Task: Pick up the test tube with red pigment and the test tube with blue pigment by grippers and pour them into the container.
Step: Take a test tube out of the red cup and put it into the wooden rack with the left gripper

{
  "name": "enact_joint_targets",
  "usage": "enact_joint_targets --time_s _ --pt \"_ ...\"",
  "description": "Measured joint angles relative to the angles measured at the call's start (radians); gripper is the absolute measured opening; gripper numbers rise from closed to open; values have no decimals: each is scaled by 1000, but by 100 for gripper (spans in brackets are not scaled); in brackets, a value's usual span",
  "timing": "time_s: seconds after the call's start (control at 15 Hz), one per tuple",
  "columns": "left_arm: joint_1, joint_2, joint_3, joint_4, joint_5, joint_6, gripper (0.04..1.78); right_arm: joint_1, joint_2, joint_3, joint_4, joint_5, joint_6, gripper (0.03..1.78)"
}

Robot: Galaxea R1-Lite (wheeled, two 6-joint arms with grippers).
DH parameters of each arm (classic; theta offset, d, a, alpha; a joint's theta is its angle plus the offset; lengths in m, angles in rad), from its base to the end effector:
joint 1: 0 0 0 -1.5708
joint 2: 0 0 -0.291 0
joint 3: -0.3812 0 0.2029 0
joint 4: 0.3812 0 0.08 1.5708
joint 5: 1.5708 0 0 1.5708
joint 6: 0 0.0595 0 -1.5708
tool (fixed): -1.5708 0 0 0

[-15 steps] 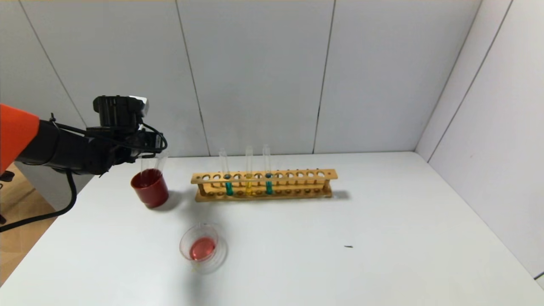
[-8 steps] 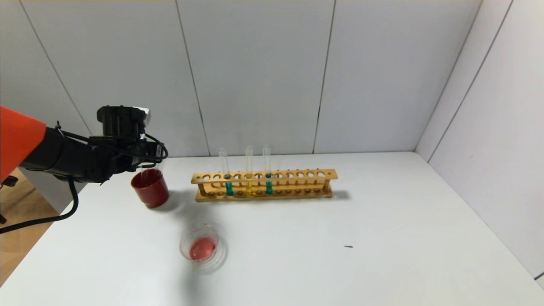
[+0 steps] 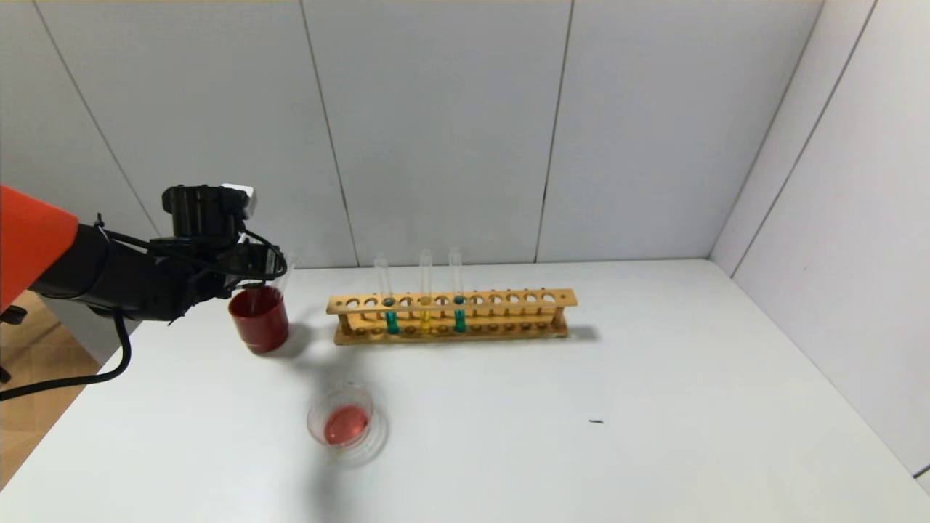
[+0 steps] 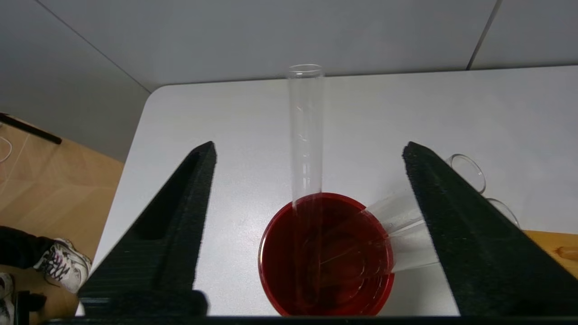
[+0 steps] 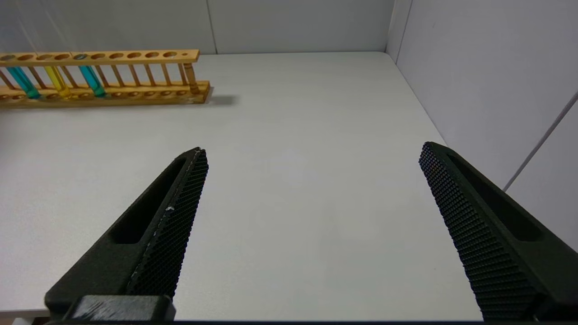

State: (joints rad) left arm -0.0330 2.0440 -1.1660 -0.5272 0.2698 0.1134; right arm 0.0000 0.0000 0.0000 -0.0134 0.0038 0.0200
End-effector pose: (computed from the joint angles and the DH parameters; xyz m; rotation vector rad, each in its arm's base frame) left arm 0.4403 0.0013 0.1151 0.1648 0.3607 0.2145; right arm 0.0368 0.0002 0.0774 0.0200 -0.0134 0.0039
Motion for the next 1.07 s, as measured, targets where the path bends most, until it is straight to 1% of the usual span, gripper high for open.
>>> enact_joint_targets --time_s 0.13,0.27,0.8,0.93,1.07 --pt "-5 -21 0 0 0 4 167 0 0 0 0 0 0 171" --pt "-14 -61 4 3 0 9 175 0 0 0 0 0 0 171" --pt "-32 -235 59 15 0 29 175 0 0 0 0 0 0 171" --pt "-68 -293 82 30 3 37 175 0 0 0 0 0 0 171" --pt "-129 -349 111 54 13 37 175 0 0 0 0 0 0 171"
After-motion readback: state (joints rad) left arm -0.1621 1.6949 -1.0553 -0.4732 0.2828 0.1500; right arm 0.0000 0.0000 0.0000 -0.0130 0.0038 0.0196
